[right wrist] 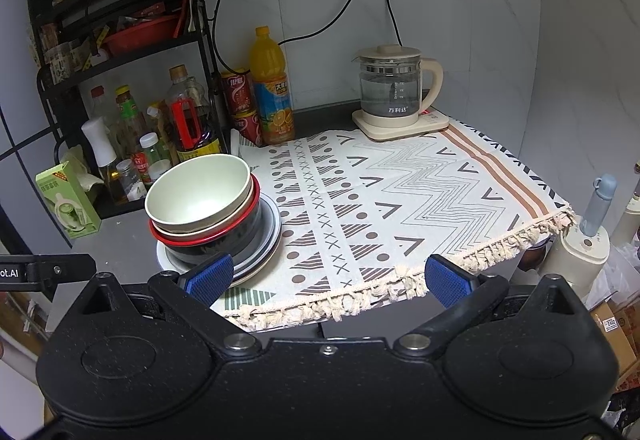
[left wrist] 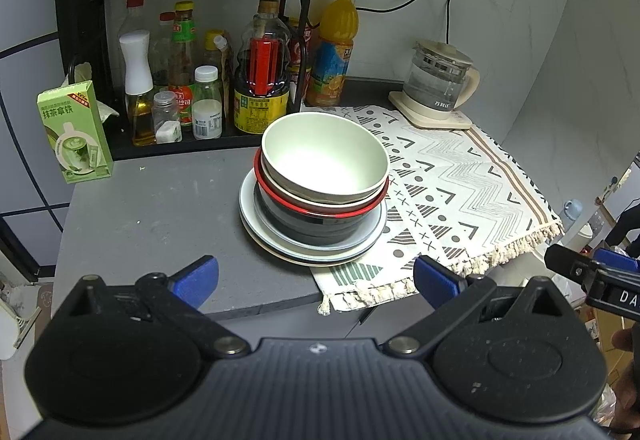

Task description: Organize plates and bowls

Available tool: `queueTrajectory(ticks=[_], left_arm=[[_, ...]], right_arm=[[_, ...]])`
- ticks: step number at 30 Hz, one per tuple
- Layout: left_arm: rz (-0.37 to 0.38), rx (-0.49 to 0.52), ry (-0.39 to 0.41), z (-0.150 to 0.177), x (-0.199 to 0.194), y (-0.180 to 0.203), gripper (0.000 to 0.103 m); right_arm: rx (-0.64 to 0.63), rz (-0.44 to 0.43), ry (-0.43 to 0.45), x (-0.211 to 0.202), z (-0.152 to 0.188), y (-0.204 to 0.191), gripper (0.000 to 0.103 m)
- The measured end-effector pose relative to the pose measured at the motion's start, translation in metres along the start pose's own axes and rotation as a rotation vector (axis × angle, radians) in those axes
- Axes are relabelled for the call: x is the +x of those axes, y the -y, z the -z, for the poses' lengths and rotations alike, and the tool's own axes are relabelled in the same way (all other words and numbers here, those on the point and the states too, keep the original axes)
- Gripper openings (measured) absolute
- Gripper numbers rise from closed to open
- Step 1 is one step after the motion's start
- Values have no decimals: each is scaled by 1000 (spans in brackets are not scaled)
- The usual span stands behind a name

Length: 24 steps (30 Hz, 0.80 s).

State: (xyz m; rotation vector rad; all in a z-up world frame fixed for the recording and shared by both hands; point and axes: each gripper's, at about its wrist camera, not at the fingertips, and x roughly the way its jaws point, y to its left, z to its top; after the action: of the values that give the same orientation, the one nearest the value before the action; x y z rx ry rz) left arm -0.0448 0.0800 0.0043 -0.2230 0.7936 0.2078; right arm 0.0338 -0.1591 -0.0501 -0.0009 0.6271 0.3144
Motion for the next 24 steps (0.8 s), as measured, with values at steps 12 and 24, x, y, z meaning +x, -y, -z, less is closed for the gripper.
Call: queueTrajectory(ticks=[12,24], left_arm=[[-2,4,-10,1,3,-3,103],[-10,5,-6,2,1,-3,103]], right_arm=[[-6,6,0,-1,0,-1,103],[-7,12,-4,-1,-1,1,103]])
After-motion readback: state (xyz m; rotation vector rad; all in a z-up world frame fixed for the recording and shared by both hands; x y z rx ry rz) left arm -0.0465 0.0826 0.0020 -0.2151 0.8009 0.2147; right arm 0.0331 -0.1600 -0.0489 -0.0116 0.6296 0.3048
